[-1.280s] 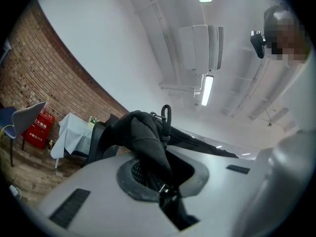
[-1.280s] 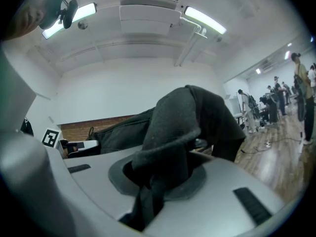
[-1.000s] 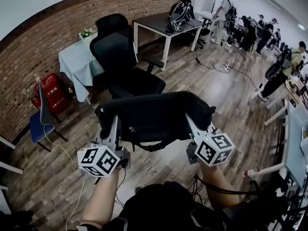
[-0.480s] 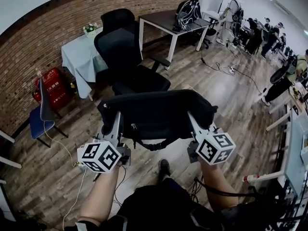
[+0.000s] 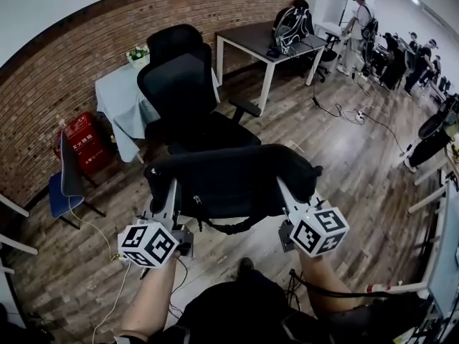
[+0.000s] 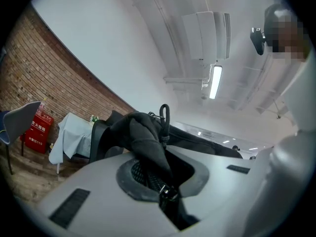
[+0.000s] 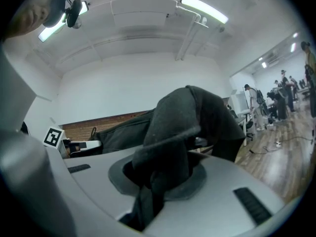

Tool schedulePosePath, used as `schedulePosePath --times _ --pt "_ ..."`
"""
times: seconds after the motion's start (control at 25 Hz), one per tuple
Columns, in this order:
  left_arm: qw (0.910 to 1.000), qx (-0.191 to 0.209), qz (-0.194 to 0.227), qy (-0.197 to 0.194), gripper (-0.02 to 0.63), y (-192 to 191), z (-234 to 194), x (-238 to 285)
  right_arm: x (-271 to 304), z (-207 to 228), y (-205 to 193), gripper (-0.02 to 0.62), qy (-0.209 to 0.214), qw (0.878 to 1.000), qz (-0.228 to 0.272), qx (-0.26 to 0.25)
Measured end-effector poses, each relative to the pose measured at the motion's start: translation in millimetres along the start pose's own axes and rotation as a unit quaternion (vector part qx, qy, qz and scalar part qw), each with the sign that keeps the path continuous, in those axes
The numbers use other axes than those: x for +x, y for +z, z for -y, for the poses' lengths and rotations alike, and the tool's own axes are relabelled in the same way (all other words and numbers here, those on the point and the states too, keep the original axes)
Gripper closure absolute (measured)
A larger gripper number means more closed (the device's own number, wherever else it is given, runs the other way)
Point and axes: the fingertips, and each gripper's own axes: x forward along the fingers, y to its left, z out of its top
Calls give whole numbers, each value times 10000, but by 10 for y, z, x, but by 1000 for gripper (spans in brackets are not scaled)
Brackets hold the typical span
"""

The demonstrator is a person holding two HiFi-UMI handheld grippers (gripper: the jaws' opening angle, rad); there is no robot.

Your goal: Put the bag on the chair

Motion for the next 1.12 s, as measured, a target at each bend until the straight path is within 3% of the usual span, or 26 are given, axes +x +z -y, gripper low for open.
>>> schedulePosePath --times 0.56,0.88,1.12 --pt "9979 152 -41 627 575 -353 162 909 602 1003 142 534 619 9979 -193 -4" --pt "9965 298 -48 778 574 -398 193 1121 815 1223 233 533 856 9961 -201 -79" --pt "9961 288 -74 831 574 -372 -63 1305 1187 1238 204 534 1014 9943 -282 -149"
